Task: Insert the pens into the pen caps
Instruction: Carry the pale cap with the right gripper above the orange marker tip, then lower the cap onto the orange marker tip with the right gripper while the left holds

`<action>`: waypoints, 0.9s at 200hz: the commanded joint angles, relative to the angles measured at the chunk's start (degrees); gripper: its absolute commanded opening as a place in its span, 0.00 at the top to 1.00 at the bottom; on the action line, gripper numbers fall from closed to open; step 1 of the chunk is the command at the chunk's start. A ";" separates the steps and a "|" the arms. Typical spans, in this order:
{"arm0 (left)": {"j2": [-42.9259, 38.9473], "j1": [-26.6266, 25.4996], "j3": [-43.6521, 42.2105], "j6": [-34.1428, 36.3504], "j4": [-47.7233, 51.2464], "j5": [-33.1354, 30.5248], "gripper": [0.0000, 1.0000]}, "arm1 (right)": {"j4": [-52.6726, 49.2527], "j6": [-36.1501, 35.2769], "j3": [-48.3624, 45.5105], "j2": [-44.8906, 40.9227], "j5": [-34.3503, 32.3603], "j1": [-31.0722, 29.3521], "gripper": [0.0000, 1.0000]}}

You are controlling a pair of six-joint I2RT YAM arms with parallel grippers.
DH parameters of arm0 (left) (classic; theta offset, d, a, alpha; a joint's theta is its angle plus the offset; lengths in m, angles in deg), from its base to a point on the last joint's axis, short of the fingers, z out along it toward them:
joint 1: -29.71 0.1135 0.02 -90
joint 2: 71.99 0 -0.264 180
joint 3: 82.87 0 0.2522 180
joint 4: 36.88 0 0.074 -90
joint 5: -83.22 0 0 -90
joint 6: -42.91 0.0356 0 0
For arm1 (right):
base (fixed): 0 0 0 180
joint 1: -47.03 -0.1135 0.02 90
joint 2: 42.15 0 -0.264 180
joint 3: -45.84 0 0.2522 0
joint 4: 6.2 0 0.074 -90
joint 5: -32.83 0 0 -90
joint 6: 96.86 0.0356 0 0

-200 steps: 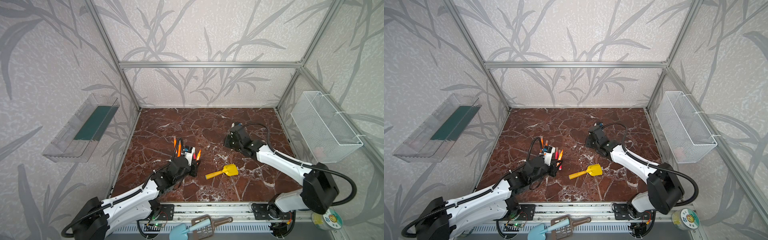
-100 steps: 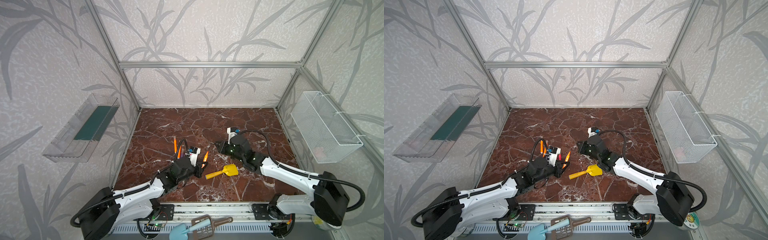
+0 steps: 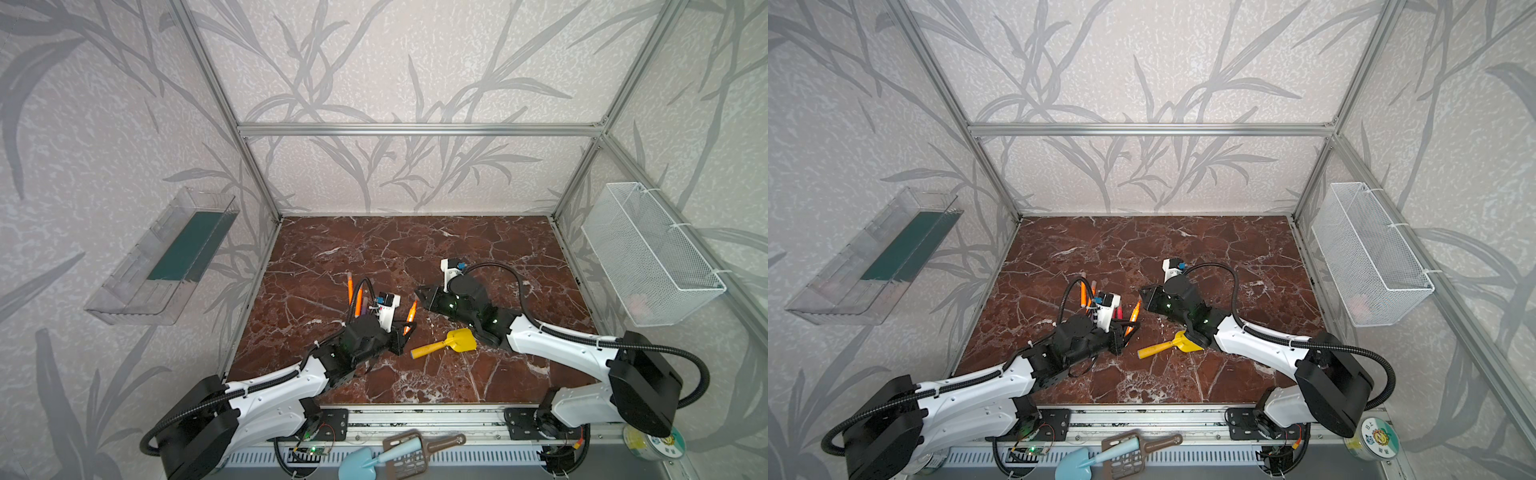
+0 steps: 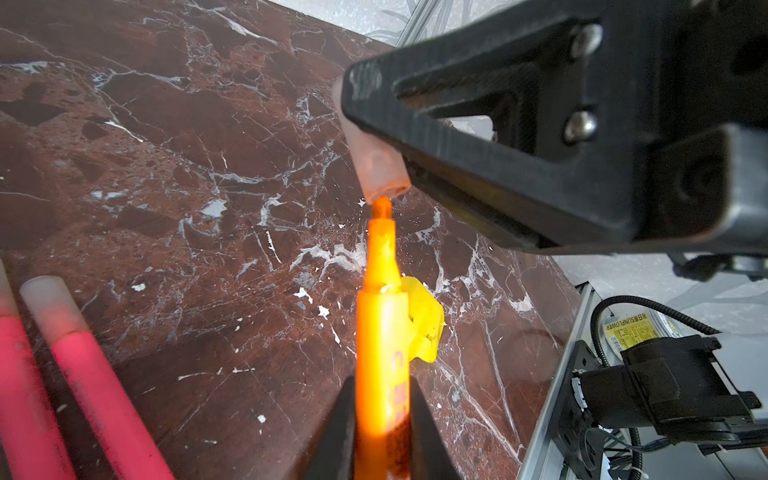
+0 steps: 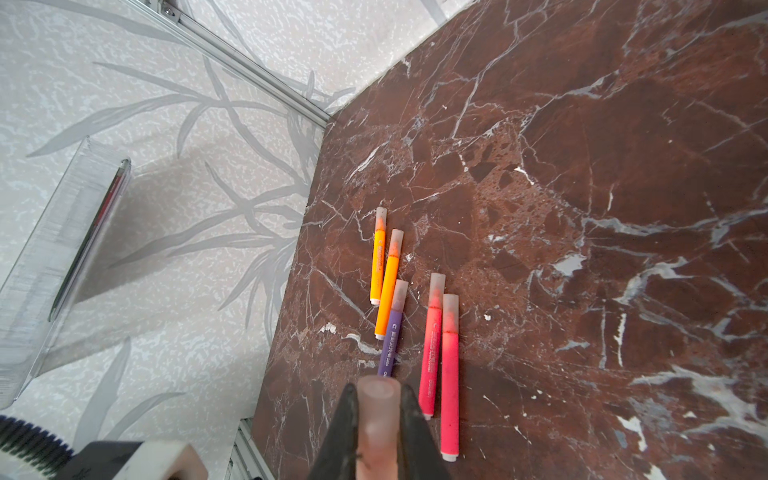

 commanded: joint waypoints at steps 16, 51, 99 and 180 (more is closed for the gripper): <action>-1.40 -0.17 -0.80 -0.34 -0.76 -0.85 1.00 | 2.29 0.49 0.69 1.16 0.51 -0.72 0.90; -2.88 -0.18 -1.32 -0.60 -0.16 -2.36 1.00 | 2.84 0.94 -0.20 0.75 0.45 -1.55 0.90; -3.11 -0.18 -1.51 -0.94 0.03 -3.38 1.00 | 3.75 0.90 -1.44 0.12 -0.16 -4.61 0.90; -8.60 -0.02 -4.15 -4.50 -1.28 -6.24 1.00 | 8.22 1.15 -6.89 -1.38 -1.69 -6.62 0.90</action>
